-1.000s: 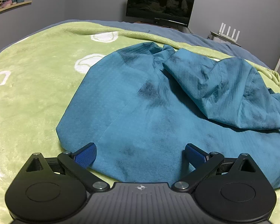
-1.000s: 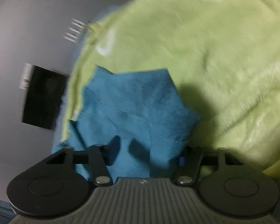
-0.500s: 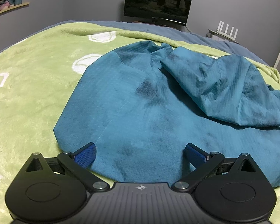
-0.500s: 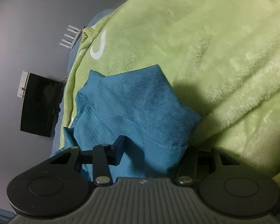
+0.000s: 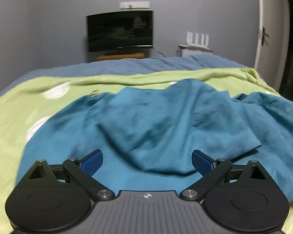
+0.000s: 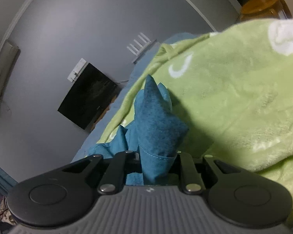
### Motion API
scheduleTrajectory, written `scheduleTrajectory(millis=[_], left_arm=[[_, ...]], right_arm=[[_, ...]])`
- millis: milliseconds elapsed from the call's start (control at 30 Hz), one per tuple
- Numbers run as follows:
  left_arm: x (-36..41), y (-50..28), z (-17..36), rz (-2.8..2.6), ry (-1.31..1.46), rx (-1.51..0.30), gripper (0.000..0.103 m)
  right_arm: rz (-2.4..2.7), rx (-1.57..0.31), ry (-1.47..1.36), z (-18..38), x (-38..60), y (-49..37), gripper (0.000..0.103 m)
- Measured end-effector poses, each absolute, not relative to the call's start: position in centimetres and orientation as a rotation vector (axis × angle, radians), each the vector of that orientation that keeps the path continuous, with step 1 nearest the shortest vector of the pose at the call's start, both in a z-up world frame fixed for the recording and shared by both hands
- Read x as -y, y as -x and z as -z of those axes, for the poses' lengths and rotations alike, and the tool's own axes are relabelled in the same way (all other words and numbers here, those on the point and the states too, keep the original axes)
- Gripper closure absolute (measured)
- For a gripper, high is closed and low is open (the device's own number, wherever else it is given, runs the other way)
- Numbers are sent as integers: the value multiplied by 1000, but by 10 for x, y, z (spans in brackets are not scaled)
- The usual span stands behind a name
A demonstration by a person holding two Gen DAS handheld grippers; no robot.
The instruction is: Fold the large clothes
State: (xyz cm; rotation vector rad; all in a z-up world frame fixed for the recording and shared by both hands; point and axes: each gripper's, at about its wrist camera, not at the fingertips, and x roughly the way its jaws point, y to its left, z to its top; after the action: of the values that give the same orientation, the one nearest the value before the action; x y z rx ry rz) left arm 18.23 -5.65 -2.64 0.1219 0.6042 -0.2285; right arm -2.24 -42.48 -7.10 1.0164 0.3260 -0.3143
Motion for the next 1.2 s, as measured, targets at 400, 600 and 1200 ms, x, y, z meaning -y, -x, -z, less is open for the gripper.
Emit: scheduleTrajectory(millis=[400, 600, 1200], left_arm=[[121, -208, 100, 229, -352, -658, 11], [124, -186, 130, 182, -399, -571, 11], [61, -151, 97, 442, -291, -868, 19]], right_arm=[[221, -343, -935, 80, 427, -9, 84], [-51, -224, -692, 46, 390, -15, 86], [121, -327, -870, 74, 423, -27, 83]])
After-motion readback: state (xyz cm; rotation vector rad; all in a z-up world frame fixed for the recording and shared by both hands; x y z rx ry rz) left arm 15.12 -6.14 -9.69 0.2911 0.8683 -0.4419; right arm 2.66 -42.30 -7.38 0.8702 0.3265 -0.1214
